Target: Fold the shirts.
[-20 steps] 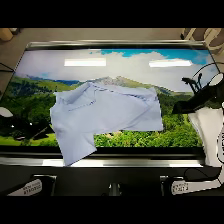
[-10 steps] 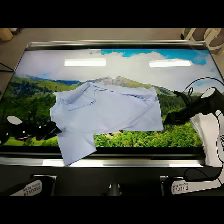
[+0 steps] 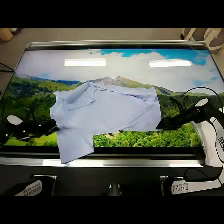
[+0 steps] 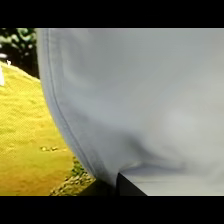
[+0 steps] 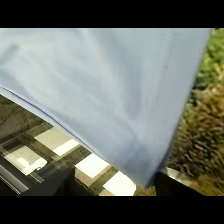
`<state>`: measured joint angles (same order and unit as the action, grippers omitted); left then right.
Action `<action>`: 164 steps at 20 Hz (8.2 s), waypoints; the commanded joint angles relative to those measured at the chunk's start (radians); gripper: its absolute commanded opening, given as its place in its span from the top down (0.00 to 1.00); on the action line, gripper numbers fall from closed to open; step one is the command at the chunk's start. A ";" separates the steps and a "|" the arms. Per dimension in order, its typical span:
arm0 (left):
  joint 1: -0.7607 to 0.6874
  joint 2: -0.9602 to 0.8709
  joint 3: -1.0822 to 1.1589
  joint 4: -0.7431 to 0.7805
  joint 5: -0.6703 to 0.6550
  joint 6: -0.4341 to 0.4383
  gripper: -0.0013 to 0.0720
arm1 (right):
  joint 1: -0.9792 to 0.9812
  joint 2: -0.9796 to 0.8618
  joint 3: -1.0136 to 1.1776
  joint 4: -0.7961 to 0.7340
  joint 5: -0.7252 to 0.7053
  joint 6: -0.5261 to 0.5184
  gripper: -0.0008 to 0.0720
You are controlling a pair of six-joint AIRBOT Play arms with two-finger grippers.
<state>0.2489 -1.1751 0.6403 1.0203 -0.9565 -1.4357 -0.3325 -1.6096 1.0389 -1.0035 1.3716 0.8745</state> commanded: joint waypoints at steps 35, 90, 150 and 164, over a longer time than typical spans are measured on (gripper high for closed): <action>-0.001 0.306 0.918 0.083 -0.333 -0.099 0.94 | 0.001 0.453 0.760 -0.290 0.291 0.075 0.96; -0.029 0.150 -0.214 0.101 -0.253 -0.001 0.36 | -0.011 0.166 0.059 -0.290 0.154 0.071 0.40; -0.080 -0.387 0.675 0.068 -0.130 -0.097 0.33 | 0.093 -0.177 0.617 -0.159 -0.066 0.042 0.10; -0.290 -0.204 0.727 0.068 -0.138 -0.064 0.35 | 0.047 -0.387 0.616 0.024 0.038 0.109 0.15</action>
<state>0.0158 -1.3838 1.3663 1.0878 -1.1084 -1.5013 -0.3241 -1.9732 1.6554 -0.9714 1.4200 0.9745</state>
